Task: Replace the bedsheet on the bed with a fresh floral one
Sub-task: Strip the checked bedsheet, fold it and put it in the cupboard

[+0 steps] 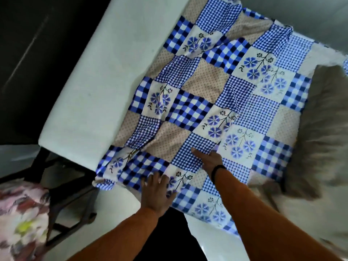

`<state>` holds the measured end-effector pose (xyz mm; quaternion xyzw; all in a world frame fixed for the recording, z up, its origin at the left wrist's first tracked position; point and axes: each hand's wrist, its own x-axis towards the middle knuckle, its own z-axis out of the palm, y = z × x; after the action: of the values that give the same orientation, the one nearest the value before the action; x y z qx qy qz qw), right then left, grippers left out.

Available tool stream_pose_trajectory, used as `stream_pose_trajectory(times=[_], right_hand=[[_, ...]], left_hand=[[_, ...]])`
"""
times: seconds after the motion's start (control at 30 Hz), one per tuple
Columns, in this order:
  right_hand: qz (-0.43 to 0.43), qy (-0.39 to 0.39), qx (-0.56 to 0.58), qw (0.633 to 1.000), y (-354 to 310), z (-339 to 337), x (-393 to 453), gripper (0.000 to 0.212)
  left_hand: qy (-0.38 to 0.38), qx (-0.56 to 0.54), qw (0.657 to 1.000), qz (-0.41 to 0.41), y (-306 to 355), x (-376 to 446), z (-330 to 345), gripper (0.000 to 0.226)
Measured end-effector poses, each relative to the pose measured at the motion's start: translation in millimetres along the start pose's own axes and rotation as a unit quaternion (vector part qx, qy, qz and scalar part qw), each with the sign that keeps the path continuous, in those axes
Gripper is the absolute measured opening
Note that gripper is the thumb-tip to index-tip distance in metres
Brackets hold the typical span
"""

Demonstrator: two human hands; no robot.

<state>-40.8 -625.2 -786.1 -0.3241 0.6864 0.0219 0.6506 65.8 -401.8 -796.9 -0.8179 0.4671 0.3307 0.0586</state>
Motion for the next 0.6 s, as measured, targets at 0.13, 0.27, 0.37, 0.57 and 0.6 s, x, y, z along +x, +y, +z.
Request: stream_pose_trajectory(times=[0.13, 0.27, 0.37, 0.57, 0.6], right_hand=[[-0.016, -0.021, -0.058, 0.998, 40.8, 20.2, -28.0, 0.032], [-0.01, -0.018, -0.105, 0.994, 88.5, 39.0, -36.5, 0.036], [-0.038, -0.002, -0.171, 0.985, 125.5, 43.7, -25.5, 0.046], [-0.141, 0.03, -0.278, 0.95, 162.5, 29.9, -8.5, 0.039], [-0.144, 0.04, -0.281, 0.948, 165.5, 26.1, -18.1, 0.042]], left_hand=[[0.002, 0.022, 1.0, -0.002, -0.9, -11.0, 11.6, 0.062], [-0.01, 0.017, 0.999, -0.033, -1.4, -25.6, 19.0, 0.064], [0.015, 0.008, 0.999, -0.044, -0.4, -36.5, 33.2, 0.036], [-0.002, -0.067, 0.995, -0.069, 14.3, -41.2, 51.0, 0.021], [-0.037, -0.056, 0.996, -0.062, 20.9, -44.9, 53.9, 0.021]])
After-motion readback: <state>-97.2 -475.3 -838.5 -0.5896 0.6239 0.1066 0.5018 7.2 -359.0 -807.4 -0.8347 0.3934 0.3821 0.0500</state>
